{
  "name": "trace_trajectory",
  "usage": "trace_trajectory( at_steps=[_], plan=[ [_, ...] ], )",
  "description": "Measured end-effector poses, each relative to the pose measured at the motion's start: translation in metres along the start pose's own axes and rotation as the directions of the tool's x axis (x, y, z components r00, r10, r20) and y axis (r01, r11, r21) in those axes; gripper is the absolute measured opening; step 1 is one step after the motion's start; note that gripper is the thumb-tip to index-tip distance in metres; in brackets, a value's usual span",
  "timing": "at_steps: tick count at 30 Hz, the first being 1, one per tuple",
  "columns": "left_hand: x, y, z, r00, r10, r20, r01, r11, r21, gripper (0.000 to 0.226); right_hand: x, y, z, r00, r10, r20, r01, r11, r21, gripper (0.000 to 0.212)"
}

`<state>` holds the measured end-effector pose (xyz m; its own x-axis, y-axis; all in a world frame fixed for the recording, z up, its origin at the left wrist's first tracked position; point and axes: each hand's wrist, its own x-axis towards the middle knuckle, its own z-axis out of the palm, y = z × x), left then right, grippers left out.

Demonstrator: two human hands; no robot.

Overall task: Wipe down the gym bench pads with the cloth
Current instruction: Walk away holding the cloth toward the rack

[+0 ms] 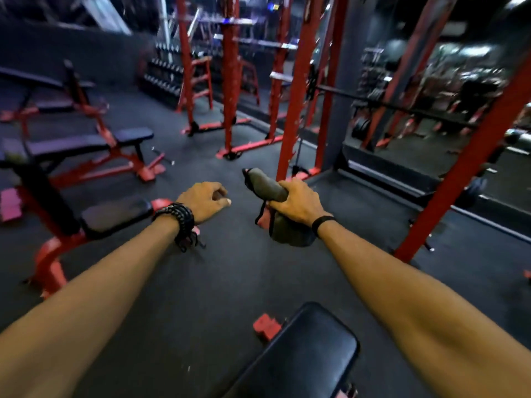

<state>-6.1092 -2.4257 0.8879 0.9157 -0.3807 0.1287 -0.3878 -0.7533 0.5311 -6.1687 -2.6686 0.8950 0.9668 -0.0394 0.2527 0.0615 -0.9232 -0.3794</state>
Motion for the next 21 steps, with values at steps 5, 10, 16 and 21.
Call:
trace_trajectory(
  at_steps=[5,10,16,21],
  plan=[
    [0.050,0.072,-0.064,0.986,0.114,-0.118,-0.136,0.972,-0.193,0.012,0.036,-0.007,-0.097,0.985,-0.082,-0.149,0.064,0.990,-0.125,0.041],
    [0.073,0.129,-0.121,0.947,0.148,-0.284,-0.262,0.868,-0.422,0.014,0.053,-0.009,-0.166,0.952,-0.124,-0.279,0.059,0.971,-0.231,0.040],
    [0.077,0.166,-0.109,0.793,0.366,-0.486,-0.357,0.927,0.115,0.017,0.063,-0.014,-0.204,0.927,-0.147,-0.346,0.050,0.960,-0.275,0.039],
    [0.078,0.193,-0.081,0.771,0.515,-0.374,-0.398,0.849,0.347,0.022,0.063,-0.006,-0.210,0.924,-0.138,-0.357,0.024,0.952,-0.306,0.037]
  ],
)
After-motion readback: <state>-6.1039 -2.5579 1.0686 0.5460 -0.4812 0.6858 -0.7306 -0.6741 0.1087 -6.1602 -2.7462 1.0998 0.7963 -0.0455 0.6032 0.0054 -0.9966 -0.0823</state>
